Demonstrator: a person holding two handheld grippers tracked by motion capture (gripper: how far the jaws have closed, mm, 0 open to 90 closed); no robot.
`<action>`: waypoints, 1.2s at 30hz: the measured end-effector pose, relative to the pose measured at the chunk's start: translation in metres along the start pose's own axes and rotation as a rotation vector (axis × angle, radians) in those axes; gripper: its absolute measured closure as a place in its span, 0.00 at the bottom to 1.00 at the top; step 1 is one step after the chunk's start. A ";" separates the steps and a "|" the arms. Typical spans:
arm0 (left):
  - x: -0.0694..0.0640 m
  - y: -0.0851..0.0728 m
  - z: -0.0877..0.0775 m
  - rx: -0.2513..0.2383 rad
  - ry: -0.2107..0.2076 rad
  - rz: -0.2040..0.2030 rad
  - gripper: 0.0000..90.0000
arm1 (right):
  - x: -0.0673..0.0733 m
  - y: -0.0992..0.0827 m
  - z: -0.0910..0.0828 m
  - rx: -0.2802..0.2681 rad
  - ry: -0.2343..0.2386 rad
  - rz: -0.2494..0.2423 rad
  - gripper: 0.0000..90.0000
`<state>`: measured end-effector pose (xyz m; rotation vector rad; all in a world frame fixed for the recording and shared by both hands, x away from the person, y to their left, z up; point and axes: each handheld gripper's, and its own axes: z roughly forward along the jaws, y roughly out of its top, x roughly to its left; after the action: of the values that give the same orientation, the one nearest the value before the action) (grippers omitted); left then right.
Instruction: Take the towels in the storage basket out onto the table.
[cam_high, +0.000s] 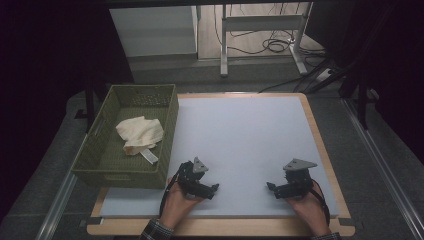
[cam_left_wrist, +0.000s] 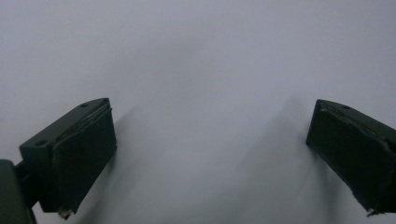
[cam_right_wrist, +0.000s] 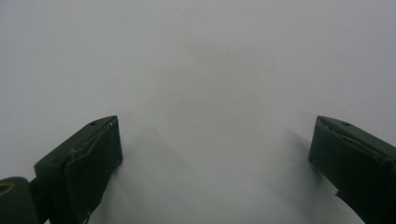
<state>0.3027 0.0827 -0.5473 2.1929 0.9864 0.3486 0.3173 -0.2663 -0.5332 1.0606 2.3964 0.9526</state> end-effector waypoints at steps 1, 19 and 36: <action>0.000 0.000 0.000 0.001 0.001 0.000 0.01 | 0.000 0.000 0.000 0.000 0.000 0.000 0.03; 0.000 0.000 0.000 0.002 -0.002 -0.002 0.01 | 0.000 0.000 0.000 0.000 0.000 -0.002 0.03; 0.002 0.002 -0.001 0.010 -0.024 -0.008 0.01 | 0.000 0.000 0.000 -0.002 -0.001 -0.002 0.03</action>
<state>0.3049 0.0839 -0.5451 2.1961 0.9859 0.3139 0.3174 -0.2665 -0.5334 1.0570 2.3956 0.9530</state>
